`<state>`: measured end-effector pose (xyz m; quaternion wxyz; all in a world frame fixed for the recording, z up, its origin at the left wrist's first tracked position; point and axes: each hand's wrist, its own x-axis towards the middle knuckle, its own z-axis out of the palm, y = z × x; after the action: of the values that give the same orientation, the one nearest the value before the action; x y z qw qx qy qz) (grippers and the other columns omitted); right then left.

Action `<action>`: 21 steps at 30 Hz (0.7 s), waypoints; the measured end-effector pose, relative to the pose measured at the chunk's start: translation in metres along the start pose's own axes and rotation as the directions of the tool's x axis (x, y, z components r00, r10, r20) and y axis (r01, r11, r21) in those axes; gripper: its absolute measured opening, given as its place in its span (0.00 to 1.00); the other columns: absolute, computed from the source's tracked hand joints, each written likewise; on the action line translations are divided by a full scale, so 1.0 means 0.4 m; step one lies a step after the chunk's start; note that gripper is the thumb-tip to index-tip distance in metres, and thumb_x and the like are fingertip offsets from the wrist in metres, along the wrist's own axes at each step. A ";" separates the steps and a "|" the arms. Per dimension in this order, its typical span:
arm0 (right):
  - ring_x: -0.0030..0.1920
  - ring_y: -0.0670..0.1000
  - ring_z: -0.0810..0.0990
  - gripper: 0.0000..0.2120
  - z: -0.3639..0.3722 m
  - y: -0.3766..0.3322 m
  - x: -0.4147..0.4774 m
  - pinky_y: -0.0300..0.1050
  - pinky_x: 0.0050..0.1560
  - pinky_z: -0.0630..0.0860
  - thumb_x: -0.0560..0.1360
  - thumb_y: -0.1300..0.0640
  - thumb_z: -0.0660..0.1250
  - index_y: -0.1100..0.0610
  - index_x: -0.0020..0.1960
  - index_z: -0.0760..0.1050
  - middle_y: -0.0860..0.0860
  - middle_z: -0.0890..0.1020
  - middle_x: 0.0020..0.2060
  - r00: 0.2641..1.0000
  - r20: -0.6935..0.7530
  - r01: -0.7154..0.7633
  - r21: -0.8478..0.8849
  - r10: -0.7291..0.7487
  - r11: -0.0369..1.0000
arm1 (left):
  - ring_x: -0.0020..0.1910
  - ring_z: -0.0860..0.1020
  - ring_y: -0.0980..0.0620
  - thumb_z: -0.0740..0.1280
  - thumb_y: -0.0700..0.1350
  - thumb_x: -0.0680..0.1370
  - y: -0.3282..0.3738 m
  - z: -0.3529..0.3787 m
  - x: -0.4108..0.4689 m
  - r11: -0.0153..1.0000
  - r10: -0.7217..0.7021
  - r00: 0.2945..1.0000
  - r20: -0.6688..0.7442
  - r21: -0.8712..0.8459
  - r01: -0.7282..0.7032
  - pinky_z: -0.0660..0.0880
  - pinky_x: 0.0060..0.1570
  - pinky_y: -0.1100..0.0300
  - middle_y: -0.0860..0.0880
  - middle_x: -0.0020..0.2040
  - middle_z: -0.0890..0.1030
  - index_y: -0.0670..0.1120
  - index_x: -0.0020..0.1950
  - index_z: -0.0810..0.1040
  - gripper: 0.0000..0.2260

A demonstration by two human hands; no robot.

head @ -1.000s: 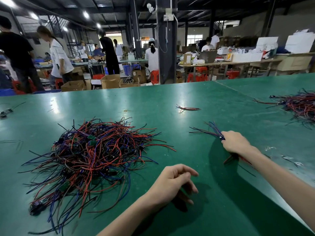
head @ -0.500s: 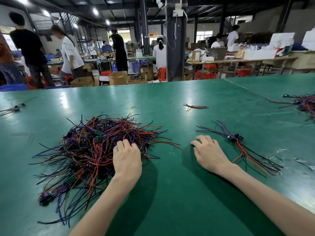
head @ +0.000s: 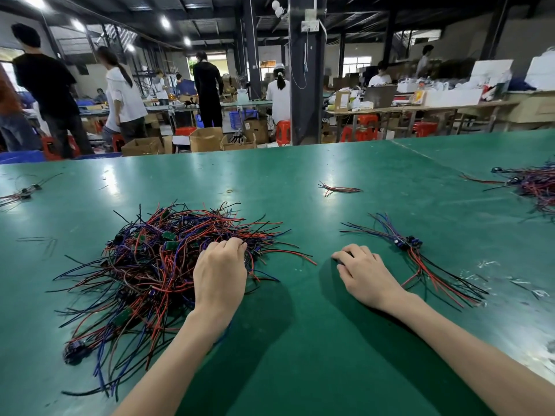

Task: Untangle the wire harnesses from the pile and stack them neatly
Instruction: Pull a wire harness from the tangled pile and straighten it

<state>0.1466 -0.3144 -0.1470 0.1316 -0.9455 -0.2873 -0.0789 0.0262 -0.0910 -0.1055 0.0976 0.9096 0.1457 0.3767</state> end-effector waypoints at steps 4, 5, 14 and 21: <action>0.64 0.51 0.65 0.16 -0.010 -0.003 -0.006 0.47 0.65 0.60 0.81 0.53 0.53 0.50 0.67 0.69 0.49 0.70 0.63 1.000 0.019 0.007 0.023 -0.007 1.000 | 0.30 0.73 0.45 0.64 0.41 0.79 -0.001 0.002 -0.003 1.000 0.004 0.999 0.052 -0.010 -0.003 0.63 0.31 0.58 0.45 0.30 0.78 0.41 0.39 0.79 0.10; 0.64 0.51 0.65 0.16 -0.013 -0.004 -0.006 0.47 0.65 0.60 0.81 0.53 0.54 0.50 0.67 0.69 0.49 0.70 0.62 1.000 0.025 0.009 0.029 -0.010 1.000 | 0.29 0.72 0.46 0.62 0.45 0.81 -0.004 0.007 -0.004 1.000 -0.015 0.994 0.109 0.006 0.014 0.63 0.30 0.58 0.47 0.29 0.77 0.43 0.37 0.78 0.14; 0.63 0.51 0.66 0.15 -0.030 -0.001 -0.003 0.48 0.64 0.62 0.81 0.52 0.54 0.51 0.66 0.70 0.48 0.72 0.61 0.998 0.061 0.025 0.041 -0.027 0.999 | 0.50 0.74 0.47 0.60 0.38 0.78 0.007 0.037 0.054 0.989 0.115 0.977 0.181 0.075 -0.130 0.73 0.48 0.55 0.48 0.47 0.81 0.45 0.55 0.80 0.11; 0.63 0.52 0.67 0.16 -0.025 -0.010 -0.011 0.48 0.64 0.63 0.81 0.51 0.52 0.51 0.67 0.67 0.49 0.71 0.61 0.995 0.086 0.049 -0.010 -0.048 0.999 | 0.59 0.73 0.46 0.65 0.38 0.75 0.019 0.105 0.123 0.838 0.161 0.821 0.547 0.363 -0.406 0.67 0.57 0.55 0.47 0.56 0.78 0.46 0.57 0.76 0.11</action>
<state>0.1398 -0.3163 -0.1377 0.1116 -0.9415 -0.3150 -0.0433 0.0905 -0.0842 -0.1003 -0.1480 0.9826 0.0601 0.0949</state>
